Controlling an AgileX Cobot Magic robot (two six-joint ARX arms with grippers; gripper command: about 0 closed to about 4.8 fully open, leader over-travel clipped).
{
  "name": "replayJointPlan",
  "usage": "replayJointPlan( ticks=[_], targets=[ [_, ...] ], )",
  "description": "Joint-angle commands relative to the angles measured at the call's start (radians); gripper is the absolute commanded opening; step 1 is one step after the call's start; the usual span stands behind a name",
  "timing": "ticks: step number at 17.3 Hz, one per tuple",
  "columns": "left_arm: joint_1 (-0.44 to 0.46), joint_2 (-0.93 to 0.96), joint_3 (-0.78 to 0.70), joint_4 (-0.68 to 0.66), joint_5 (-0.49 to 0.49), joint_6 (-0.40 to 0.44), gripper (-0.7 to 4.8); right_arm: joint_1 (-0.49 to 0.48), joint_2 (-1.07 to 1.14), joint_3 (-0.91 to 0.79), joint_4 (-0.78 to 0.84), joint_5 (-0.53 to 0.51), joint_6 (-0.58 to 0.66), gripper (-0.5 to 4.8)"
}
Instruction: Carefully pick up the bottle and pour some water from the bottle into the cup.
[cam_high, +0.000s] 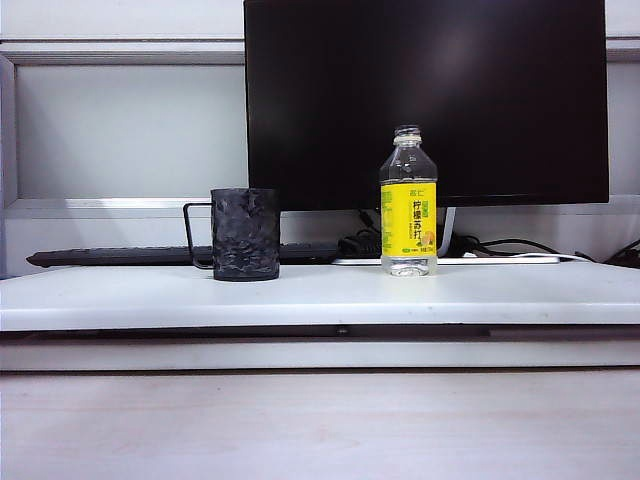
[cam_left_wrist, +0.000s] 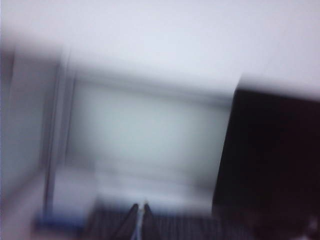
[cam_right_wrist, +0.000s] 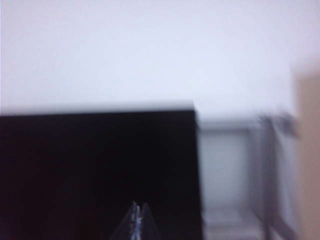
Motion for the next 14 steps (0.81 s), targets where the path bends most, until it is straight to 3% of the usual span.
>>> replayJointPlan(
  ticks=[1, 3, 4, 5, 6, 7, 9, 11, 14],
  targets=[
    [-0.001, 0.309, 0.242, -0.008, 0.118, 0.051, 0.29, 0.002, 0.377, 0.266, -0.033, -0.249, 0.006, 0.52],
    [-0.003, 0.525, 0.376, -0.006, 0.288, -0.014, 1.17, 0.002, 0.603, 0.443, -0.066, -0.413, 0.058, 1.42],
    [-0.008, 0.592, 0.401, 0.0, 0.341, -0.045, 1.77, 0.002, 0.665, 0.495, -0.095, -0.438, 0.058, 1.77],
    [-0.021, 0.661, 0.416, 0.0, 0.39, -0.085, 2.77, 0.002, 0.723, 0.542, -0.137, -0.459, 0.058, 2.58],
    [-0.032, 0.696, 0.416, 0.002, 0.417, -0.084, 3.42, 0.002, 0.757, 0.565, -0.159, -0.481, 0.059, 3.4],
    [-0.068, 0.773, 0.415, 0.001, 0.453, -0.066, 4.78, 0.003, 0.811, 0.589, -0.183, -0.516, 0.059, 4.4],
    [-0.124, 0.905, 0.416, 0.0, 0.481, -0.035, 4.79, 0.004, 0.878, 0.589, -0.206, -0.565, 0.053, 4.47],
    [-0.193, 1.065, 0.415, 0.001, 0.481, -0.026, 4.79, 0.056, 0.985, 0.589, -0.309, -0.56, -0.053, 4.47],
    [-0.251, 1.235, 0.416, 0.034, 0.526, 0.02, 4.79, 0.152, 1.129, 0.589, -0.338, -0.541, -0.238, 4.63]
  ],
)
